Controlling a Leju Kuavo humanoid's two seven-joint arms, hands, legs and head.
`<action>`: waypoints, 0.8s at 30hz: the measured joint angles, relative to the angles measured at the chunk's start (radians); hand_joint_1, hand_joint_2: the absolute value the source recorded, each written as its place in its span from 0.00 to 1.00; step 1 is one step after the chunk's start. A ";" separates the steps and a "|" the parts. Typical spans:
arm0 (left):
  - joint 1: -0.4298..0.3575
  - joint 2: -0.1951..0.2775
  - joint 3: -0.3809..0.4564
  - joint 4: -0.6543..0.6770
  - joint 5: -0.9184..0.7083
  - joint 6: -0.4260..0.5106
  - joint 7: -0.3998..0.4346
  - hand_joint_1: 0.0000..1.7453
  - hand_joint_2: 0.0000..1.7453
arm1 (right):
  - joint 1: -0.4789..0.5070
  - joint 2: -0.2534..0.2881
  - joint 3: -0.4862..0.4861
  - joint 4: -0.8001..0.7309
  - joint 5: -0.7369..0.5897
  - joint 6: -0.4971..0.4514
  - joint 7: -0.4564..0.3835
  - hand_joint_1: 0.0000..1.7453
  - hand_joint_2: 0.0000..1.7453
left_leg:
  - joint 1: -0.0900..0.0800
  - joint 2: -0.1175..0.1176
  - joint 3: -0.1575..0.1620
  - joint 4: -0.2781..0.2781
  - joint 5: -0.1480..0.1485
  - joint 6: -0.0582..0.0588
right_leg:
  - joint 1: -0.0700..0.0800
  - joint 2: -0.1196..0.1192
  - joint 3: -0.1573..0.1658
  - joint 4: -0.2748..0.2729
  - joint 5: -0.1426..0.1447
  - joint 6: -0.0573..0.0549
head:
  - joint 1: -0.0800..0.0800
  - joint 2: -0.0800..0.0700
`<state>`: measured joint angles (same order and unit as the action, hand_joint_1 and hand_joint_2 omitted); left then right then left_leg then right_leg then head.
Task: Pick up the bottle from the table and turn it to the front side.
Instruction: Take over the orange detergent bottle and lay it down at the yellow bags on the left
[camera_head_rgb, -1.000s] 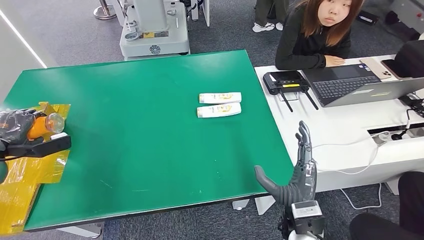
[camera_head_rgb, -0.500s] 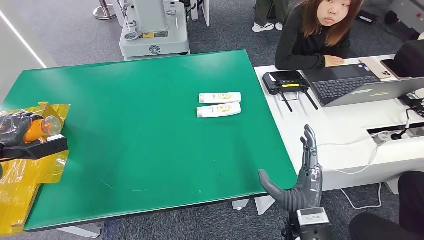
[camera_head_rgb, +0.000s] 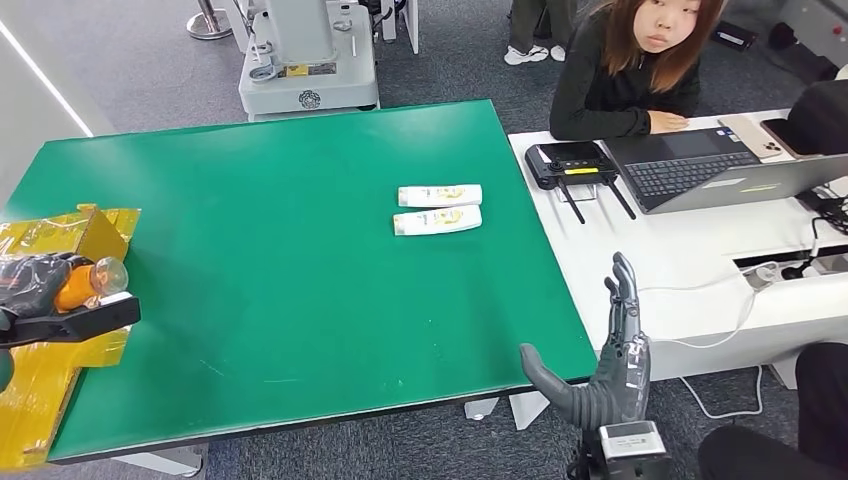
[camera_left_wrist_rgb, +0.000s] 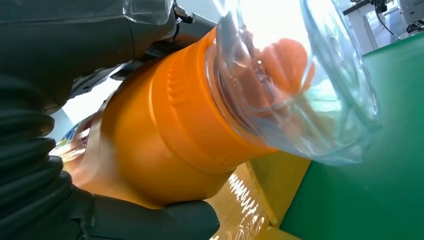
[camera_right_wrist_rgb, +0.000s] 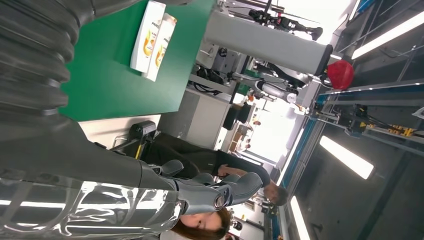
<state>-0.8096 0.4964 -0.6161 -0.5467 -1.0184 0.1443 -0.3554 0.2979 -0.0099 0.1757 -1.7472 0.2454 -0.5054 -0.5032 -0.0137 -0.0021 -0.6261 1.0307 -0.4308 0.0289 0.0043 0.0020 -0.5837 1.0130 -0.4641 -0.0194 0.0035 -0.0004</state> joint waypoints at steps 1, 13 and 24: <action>0.004 -0.002 0.000 0.000 0.000 -0.001 0.000 1.00 1.00 | 0.000 0.000 -0.001 0.000 0.000 0.002 0.000 0.00 1.00 | 0.000 0.000 0.000 0.000 0.000 0.000 | 0.000 0.000 0.000 0.000 0.000 0.000 | 0.000 0.000; 0.070 -0.039 0.003 0.000 -0.006 -0.005 -0.008 1.00 1.00 | -0.002 0.000 -0.011 0.000 0.000 0.013 -0.001 0.00 1.00 | 0.000 0.000 0.000 0.000 0.000 0.000 | 0.000 0.000 0.000 0.000 0.000 0.000 | 0.000 0.000; 0.066 -0.100 0.003 0.031 -0.017 -0.012 -0.050 0.47 1.00 | 0.000 0.000 -0.012 0.000 0.000 -0.008 0.000 0.00 1.00 | 0.000 0.000 0.000 0.000 0.000 0.000 | 0.000 0.000 0.000 0.000 0.000 0.000 | 0.000 0.000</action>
<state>-0.7441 0.3963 -0.6134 -0.5155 -1.0350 0.1327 -0.4050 0.2983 -0.0099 0.1633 -1.7468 0.2451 -0.5132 -0.5034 -0.0137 -0.0016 -0.6261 1.0308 -0.4307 0.0289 0.0043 0.0021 -0.5838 1.0128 -0.4639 -0.0195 0.0035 -0.0004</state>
